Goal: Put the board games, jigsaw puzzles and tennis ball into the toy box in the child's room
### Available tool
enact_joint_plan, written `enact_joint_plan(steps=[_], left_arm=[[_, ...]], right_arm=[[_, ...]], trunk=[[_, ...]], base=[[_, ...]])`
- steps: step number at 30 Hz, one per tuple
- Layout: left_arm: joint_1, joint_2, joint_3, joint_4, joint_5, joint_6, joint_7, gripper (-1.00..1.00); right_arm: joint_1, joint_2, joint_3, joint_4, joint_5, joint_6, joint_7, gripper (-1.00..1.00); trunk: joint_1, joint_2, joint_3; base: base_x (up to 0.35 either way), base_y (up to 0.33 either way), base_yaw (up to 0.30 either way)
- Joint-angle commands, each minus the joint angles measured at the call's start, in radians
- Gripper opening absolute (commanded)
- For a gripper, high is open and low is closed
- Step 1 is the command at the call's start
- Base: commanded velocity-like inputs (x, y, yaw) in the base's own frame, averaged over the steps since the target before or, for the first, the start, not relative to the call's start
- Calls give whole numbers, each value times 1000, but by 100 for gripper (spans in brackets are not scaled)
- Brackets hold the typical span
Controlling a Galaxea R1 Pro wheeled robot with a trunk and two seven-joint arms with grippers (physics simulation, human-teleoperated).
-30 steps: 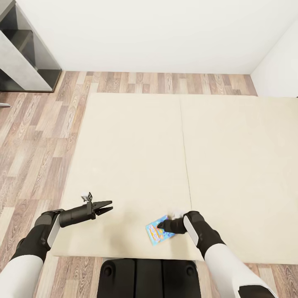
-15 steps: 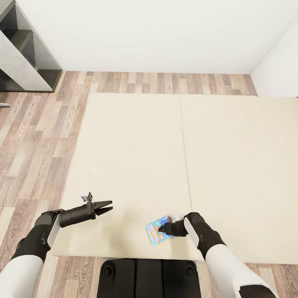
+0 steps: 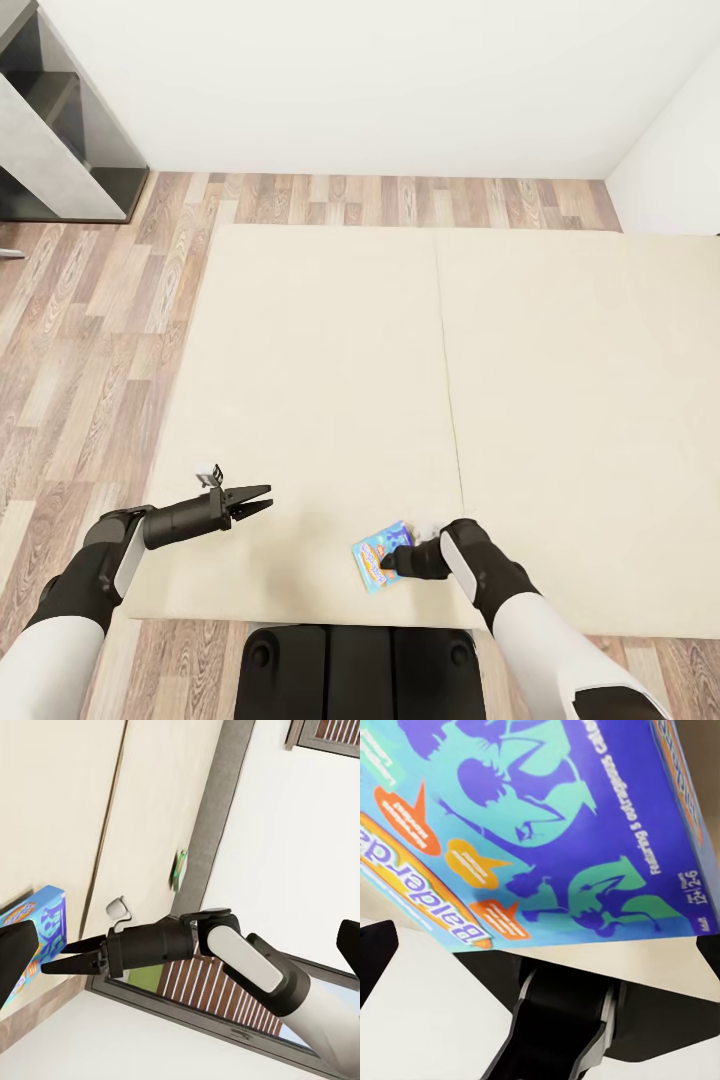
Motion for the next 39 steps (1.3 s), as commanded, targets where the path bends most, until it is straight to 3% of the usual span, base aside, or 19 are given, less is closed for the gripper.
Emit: enact_joint_plan(steps=[1, 25, 39], left_arm=[[0, 0, 0, 0, 1, 11, -3, 100], [0, 0, 0, 0, 1, 11, -4, 100], [0, 0, 0, 0, 1, 11, -3, 100]], right_arm=[[0, -1, 4, -1, -9, 4, -4, 100], [0, 0, 4, -8, -15, -103, 8, 100], [0, 1, 4, -8, -17, -121, 7, 100]], trunk=[[1, -1, -1], [1, -1, -1], [1, -1, -1]], base=[[0, 0, 0], [0, 0, 0], [0, 0, 0]])
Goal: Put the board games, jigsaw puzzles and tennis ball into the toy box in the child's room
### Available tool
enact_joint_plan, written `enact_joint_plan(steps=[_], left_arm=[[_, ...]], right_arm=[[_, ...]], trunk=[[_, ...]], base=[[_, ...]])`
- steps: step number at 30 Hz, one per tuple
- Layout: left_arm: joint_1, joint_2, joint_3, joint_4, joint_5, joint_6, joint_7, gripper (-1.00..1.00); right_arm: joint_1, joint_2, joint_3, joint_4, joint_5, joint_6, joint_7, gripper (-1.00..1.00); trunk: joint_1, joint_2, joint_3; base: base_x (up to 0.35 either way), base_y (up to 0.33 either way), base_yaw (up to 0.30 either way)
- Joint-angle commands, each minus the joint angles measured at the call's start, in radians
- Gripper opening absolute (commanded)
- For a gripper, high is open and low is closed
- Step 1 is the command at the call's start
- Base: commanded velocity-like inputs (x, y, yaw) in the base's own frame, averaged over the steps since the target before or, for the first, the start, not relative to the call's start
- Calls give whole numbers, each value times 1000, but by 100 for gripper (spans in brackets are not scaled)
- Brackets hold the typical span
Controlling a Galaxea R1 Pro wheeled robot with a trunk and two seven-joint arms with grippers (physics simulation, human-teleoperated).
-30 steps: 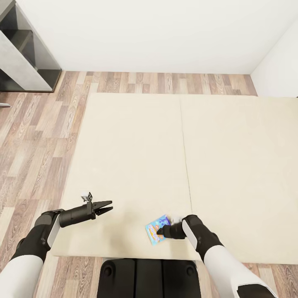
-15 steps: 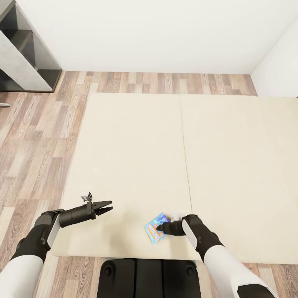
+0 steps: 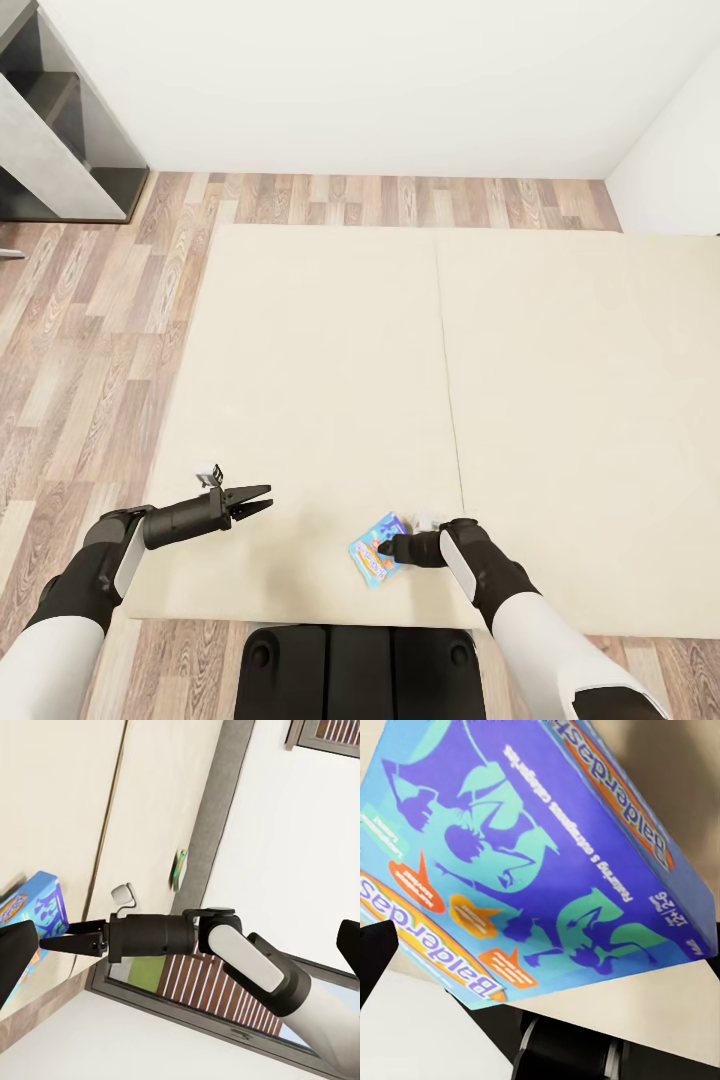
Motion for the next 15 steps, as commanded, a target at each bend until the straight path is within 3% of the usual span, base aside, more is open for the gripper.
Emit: enact_joint_plan(steps=[1, 15], left_arm=[[0, 0, 0, 0, 1, 11, -3, 100], [0, 0, 0, 0, 1, 11, -3, 100]], right_arm=[[0, -1, 3, -1, -10, 5, -4, 100], [0, 0, 3, -1, -9, 4, -4, 100]], trunk=[[1, -1, -1], [1, -1, -1]], base=[[0, 0, 0], [0, 9, 0]])
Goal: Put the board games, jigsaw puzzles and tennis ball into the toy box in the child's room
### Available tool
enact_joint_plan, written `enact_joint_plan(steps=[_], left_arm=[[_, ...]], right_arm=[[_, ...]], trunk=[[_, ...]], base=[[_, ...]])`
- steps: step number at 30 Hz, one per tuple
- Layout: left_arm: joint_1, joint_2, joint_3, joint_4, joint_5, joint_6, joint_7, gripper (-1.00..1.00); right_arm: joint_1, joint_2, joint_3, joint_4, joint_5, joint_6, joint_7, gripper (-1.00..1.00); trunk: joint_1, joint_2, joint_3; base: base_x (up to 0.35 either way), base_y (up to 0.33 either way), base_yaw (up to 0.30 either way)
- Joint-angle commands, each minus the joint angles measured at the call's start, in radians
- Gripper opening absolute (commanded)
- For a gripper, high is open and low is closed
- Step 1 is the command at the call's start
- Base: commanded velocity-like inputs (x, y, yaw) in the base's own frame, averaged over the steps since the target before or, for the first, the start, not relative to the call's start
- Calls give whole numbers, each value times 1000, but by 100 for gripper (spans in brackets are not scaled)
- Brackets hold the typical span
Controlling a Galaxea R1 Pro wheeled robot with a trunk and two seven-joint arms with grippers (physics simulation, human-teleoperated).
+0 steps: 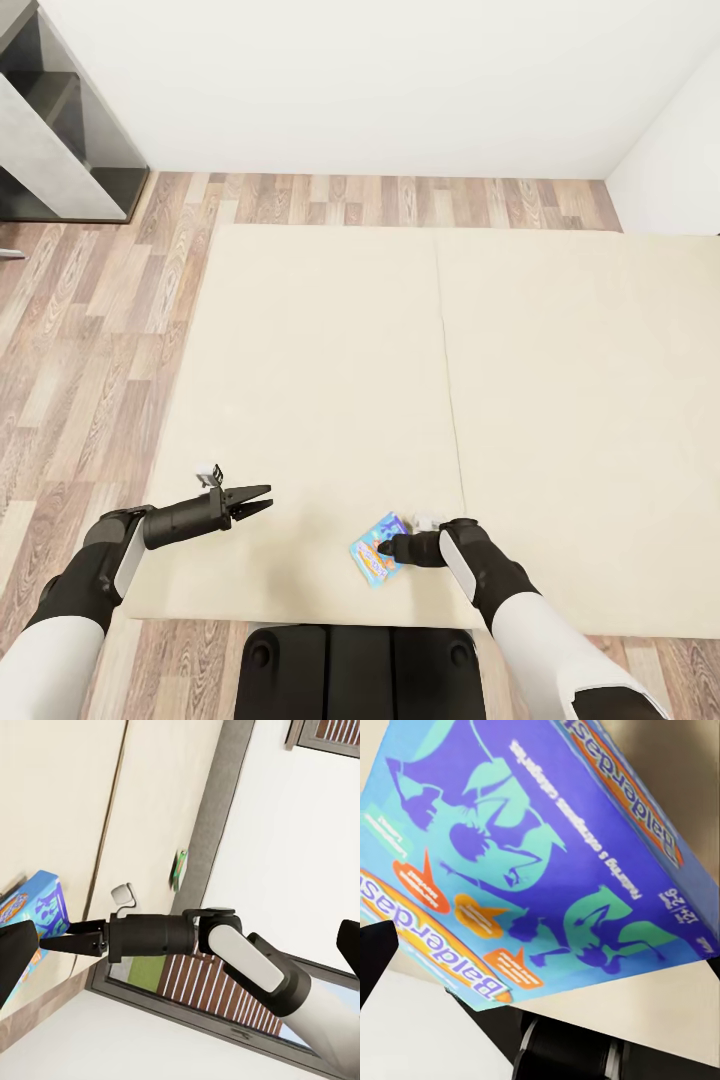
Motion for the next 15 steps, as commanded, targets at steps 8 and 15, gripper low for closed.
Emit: enact_joint_plan(steps=[8, 15], left_arm=[[0, 0, 0, 0, 1, 11, -3, 100], [0, 0, 0, 0, 0, 10, -3, 100]], right_arm=[[0, 0, 3, -1, -10, 4, -4, 100], [0, 0, 4, -1, -9, 4, -4, 100]], trunk=[[1, -1, -1], [1, -1, -1]], base=[[0, 35, 0], [0, 64, 0]])
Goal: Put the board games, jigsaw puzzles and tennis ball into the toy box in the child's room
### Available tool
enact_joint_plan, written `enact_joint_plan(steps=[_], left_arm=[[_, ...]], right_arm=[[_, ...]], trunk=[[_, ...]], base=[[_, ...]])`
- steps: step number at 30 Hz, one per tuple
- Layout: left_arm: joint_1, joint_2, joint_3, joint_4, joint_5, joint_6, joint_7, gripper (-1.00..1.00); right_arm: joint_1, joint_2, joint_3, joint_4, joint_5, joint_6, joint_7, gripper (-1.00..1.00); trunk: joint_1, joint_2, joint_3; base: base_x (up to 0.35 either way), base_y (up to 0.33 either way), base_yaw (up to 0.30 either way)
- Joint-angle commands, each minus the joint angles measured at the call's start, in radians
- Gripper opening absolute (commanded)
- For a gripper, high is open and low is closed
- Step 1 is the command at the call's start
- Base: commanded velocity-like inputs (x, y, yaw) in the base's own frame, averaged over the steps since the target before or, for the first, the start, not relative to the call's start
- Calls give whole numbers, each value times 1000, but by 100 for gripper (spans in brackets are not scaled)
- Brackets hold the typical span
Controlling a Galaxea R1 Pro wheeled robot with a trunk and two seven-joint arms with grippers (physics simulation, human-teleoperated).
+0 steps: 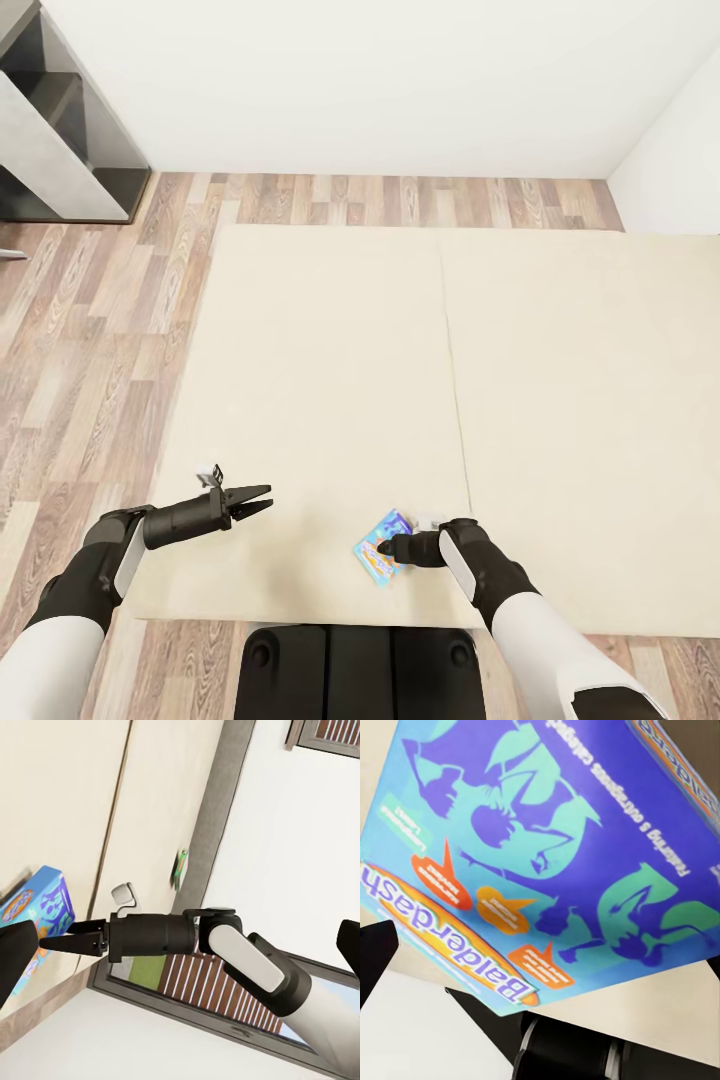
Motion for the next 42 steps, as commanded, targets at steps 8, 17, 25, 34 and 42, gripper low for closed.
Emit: enact_joint_plan(steps=[8, 17, 25, 34, 42], left_arm=[[0, 0, 0, 0, 1, 11, -3, 100], [0, 0, 1, 0, 2, 10, -4, 100], [0, 0, 1, 0, 2, 10, -5, 100], [0, 0, 2, 0, 2, 10, -7, 100], [0, 0, 2, 0, 2, 10, -8, 100]], right_arm=[[0, -1, 4, -1, -10, 5, -4, 100], [0, -1, 3, -1, -10, -1, -4, 100], [0, -1, 3, -5, -10, -1, -4, 100], [0, -1, 3, -43, -10, 1, -5, 100], [-1, 1, 4, -52, -10, 3, -7, 100]], trunk=[[1, -1, -1], [1, -1, -1], [1, -1, -1], [1, -1, -1], [1, -1, -1]], base=[[0, 38, 0], [0, 17, 0], [0, 1, 0], [0, 0, 0], [0, 0, 0]])
